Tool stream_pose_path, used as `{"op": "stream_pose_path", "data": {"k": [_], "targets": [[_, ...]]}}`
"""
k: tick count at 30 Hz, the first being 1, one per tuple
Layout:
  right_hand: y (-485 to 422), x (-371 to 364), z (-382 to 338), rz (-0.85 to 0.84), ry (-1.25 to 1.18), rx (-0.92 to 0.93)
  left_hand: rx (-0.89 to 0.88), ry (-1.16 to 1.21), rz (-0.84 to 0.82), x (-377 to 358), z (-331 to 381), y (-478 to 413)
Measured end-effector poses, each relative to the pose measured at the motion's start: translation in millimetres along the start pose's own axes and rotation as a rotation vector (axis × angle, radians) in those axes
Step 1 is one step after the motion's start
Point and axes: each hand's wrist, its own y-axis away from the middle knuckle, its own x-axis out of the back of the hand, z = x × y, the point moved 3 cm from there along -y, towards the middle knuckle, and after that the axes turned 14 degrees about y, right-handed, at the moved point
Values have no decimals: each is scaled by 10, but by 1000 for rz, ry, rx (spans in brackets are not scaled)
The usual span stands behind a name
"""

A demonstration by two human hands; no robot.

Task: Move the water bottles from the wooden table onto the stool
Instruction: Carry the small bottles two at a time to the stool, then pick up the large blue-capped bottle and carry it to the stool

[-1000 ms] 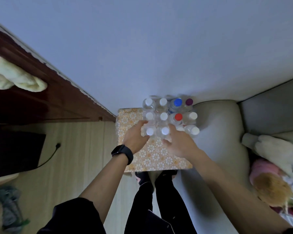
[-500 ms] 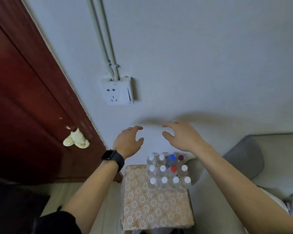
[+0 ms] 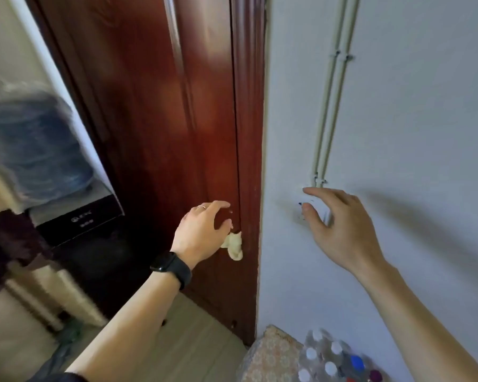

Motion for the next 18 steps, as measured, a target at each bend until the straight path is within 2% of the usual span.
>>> {"op": "stream_pose_path", "data": {"k": [4,6,9,13,18], "targets": [[56,-418,-843,-116,-214,248,218,-76,184,803,-503,769],[189,-612,-1417,-218,-306,393,346,-136,262,1241,-734,1362],[530,-700,-2463,-264,-412,631,520,-247,431,1964,-969,2456],[1313,-583,-3906,-350,-590,886,748,-363,651,2853,-951,4111],[2853,-161,-5543,-527,-777,1210,1029,-465,942,3563,-623,6280]]}}
